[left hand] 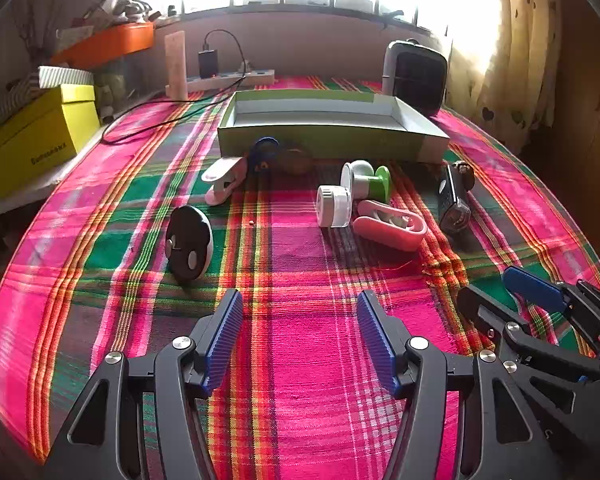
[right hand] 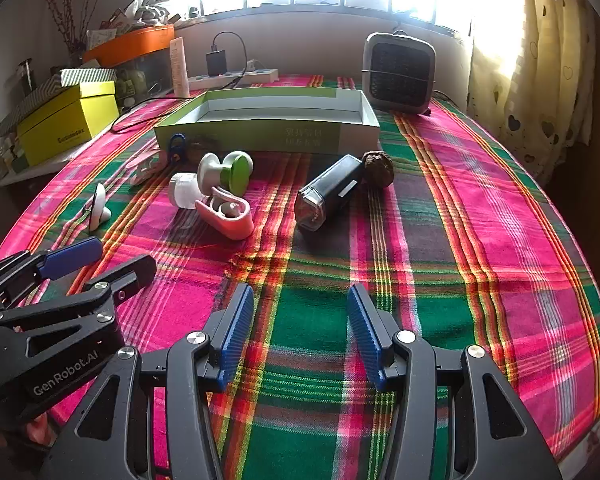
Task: Organize objects
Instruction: 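Grasp the black dotted disc with the left tool while the right tool grasps the pink-white clip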
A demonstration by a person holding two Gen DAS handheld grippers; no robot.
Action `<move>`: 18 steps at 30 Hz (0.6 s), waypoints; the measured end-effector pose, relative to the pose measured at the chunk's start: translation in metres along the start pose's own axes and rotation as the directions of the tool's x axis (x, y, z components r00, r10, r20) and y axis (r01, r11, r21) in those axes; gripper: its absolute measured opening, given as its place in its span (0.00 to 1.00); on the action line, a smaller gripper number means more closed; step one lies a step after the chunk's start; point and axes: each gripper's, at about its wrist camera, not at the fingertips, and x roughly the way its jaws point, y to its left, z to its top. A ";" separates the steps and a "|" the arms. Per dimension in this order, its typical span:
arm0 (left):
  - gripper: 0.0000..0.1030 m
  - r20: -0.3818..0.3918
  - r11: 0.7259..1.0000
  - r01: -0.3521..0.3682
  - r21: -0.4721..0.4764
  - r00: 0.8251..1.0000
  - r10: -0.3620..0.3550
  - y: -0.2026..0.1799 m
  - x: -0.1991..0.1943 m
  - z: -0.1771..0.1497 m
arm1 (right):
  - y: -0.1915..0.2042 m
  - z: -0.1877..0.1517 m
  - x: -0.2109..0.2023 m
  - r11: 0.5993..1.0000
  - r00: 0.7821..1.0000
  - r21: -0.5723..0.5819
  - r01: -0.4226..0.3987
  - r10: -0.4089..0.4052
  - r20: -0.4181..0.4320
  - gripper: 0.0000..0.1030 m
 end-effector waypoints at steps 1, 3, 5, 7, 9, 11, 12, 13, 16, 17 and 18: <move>0.57 0.000 1.000 -0.002 0.003 1.000 0.002 0.000 0.000 0.000 | 0.000 0.000 0.000 1.000 1.000 0.000 0.000 0.000 0.000 0.49; 0.57 -0.002 1.000 -0.004 0.011 1.000 0.004 0.000 0.000 0.000 | 0.000 0.000 0.000 1.000 1.000 -0.001 -0.001 0.001 0.000 0.49; 0.57 -0.004 1.000 0.000 0.015 1.000 0.000 0.001 0.000 0.000 | 0.000 0.000 0.000 1.000 1.000 -0.005 -0.003 0.003 0.003 0.49; 0.57 -0.004 1.000 0.004 0.016 1.000 -0.004 0.001 0.000 -0.001 | 0.000 0.000 0.000 1.000 1.000 -0.007 -0.007 0.007 0.003 0.49; 0.57 -0.005 1.000 -0.005 0.025 1.000 0.005 0.000 0.000 -0.001 | 0.000 0.000 0.000 1.000 1.000 -0.006 -0.006 0.006 0.003 0.49; 0.57 -0.005 0.999 0.002 0.045 1.000 -0.002 -0.003 0.001 -0.001 | -0.001 0.000 0.000 1.000 1.000 -0.005 -0.005 0.005 0.004 0.49; 0.57 -0.005 0.999 0.002 0.044 1.000 -0.001 -0.003 0.001 -0.001 | -0.001 0.000 0.000 1.000 1.000 -0.006 -0.006 0.006 0.004 0.49; 0.57 -0.005 0.999 0.002 0.046 1.000 -0.002 -0.003 0.001 -0.002 | -0.001 0.000 0.001 1.000 1.000 -0.007 -0.007 0.007 0.004 0.49; 0.57 -0.005 0.999 0.000 0.046 1.000 0.000 -0.003 0.001 -0.002 | 0.000 0.000 0.001 1.000 1.000 -0.007 -0.004 0.004 0.004 0.49; 0.57 -0.006 0.999 0.001 0.046 1.000 -0.001 -0.003 0.001 -0.002 | 0.000 0.000 0.001 1.000 1.000 -0.007 -0.004 0.004 0.004 0.49; 0.57 -0.007 0.999 0.002 0.047 1.000 -0.002 -0.003 0.001 -0.002 | 0.000 0.000 0.001 1.000 1.000 -0.007 -0.005 0.005 0.004 0.49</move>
